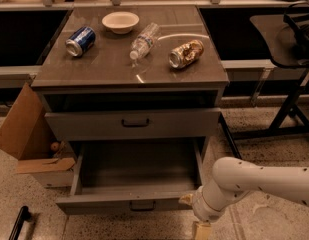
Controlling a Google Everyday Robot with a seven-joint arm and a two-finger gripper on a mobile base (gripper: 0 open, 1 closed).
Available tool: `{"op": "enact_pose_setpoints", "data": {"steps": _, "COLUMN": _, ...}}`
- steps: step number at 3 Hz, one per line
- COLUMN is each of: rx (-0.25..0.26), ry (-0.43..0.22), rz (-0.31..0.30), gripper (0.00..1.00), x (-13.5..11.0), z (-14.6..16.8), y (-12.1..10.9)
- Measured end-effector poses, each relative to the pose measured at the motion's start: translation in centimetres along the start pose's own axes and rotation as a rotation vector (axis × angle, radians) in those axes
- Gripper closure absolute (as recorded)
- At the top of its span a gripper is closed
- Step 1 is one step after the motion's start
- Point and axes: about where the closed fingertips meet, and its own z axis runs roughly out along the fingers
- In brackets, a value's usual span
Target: Close middle drawer
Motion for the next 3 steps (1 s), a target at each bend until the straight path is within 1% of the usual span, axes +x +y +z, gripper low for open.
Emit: {"op": "enact_pose_setpoints", "data": {"steps": 3, "rx": 0.003, "ry": 0.012, "rz": 0.026, "gripper": 0.88, "x": 1.43, "z": 1.32, "y": 0.10}}
